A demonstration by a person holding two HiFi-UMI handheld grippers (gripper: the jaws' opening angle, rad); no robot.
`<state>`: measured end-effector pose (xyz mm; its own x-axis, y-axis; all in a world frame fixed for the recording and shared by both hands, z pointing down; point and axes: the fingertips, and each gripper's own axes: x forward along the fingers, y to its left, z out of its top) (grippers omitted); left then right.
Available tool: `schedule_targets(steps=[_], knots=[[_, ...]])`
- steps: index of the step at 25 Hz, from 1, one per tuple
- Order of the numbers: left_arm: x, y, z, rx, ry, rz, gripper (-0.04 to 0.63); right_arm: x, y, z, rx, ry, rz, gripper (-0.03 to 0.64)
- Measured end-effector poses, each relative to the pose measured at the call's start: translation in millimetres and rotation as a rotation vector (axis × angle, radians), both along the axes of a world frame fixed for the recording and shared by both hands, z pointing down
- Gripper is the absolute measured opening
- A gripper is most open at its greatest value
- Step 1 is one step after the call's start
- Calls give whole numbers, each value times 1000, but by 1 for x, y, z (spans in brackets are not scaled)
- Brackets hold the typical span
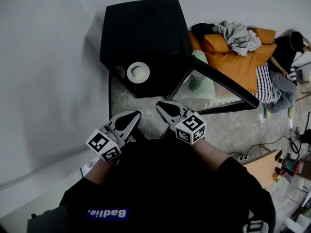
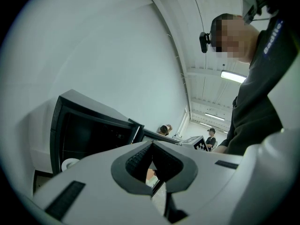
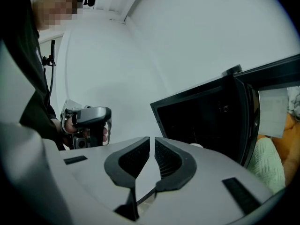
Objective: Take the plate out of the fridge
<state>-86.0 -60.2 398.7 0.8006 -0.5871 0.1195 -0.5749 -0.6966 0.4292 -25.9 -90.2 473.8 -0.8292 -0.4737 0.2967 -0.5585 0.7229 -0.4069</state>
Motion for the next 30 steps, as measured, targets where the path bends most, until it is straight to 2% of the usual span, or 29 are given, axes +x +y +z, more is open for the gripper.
schedule_targets(steps=[7, 19, 25, 30], knots=[[-14, 0, -1, 8, -8, 12, 8, -19, -7, 17, -40, 16, -8, 69], [-42, -4, 1, 7, -16, -32, 8, -39, -43, 51, -80, 56, -17, 155], [-48, -10, -1, 2, -15, -48, 8, -41, -60, 74, -129, 59, 9, 196], [-49, -14, 0, -2, -12, -50, 8, -41, -77, 94, -164, 59, 44, 204]])
